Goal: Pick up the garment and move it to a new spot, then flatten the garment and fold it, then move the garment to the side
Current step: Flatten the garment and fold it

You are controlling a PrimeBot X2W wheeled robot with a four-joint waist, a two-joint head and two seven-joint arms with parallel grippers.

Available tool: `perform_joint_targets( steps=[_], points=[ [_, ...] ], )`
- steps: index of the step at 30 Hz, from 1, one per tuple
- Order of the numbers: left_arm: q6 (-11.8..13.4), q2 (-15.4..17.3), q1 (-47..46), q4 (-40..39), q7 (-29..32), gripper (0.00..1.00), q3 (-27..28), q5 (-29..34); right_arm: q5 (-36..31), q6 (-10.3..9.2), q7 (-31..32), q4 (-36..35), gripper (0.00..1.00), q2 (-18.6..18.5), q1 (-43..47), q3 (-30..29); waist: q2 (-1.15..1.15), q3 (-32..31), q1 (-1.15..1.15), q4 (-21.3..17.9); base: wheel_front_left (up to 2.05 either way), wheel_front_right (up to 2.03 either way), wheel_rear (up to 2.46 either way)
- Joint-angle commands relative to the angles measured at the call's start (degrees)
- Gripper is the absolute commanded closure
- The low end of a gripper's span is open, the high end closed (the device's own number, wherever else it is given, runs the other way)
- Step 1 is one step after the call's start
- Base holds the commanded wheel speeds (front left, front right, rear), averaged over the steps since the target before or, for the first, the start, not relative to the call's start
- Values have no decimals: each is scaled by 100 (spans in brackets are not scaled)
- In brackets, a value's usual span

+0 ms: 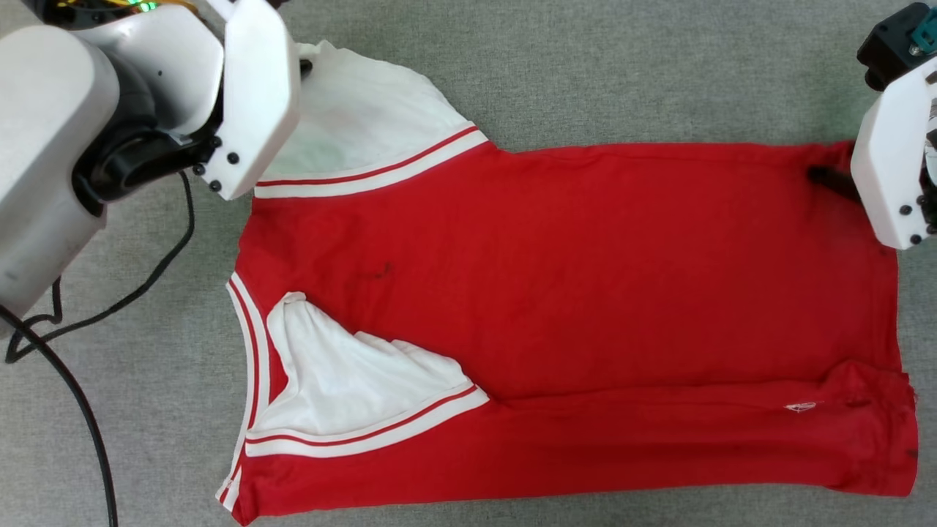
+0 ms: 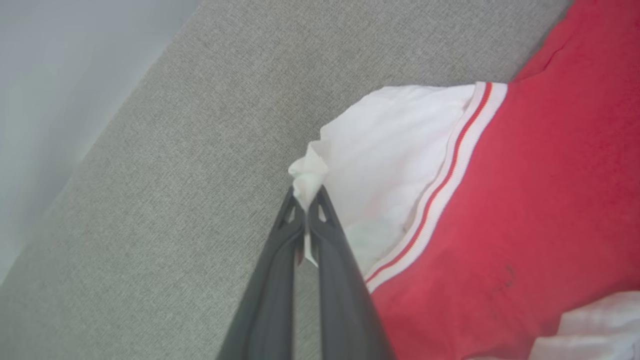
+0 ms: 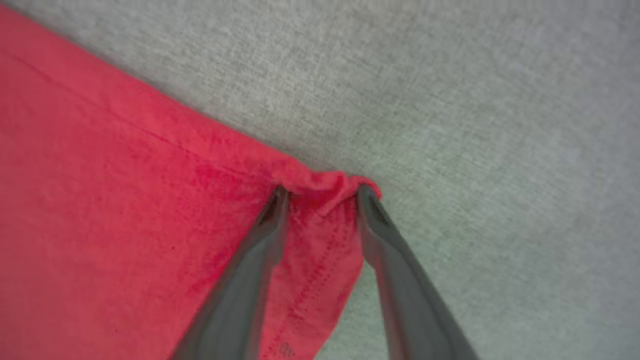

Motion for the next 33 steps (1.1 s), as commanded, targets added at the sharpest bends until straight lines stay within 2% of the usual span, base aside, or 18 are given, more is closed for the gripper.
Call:
perform_joint_targets(
  steps=[1,9,19,25,33],
  points=[
    [4,34,3,34,-78,100,-44,-32,95,-3,-168,248,100,243,342,261,0,-84,1,-28,0,0,0],
    [3,221,317,26,-407,100,-217,-82,284,-2,-997,250,100,79,142,308,0,-666,1,-78,0,0,0],
    [73,684,1068,-480,-717,100,-437,-248,703,-3,-1966,-31,100,-391,712,678,0,-1520,1,-5,0,0,0],
    [347,1082,1840,-1046,-915,100,-648,-335,860,-3,-2332,-317,100,-642,1248,902,0,-1928,1,-17,0,0,0],
    [843,1548,3116,-1763,-1230,100,-889,-456,954,-3,-2791,-527,100,-861,2067,1104,0,-2254,1,-23,0,0,0]
  ],
)
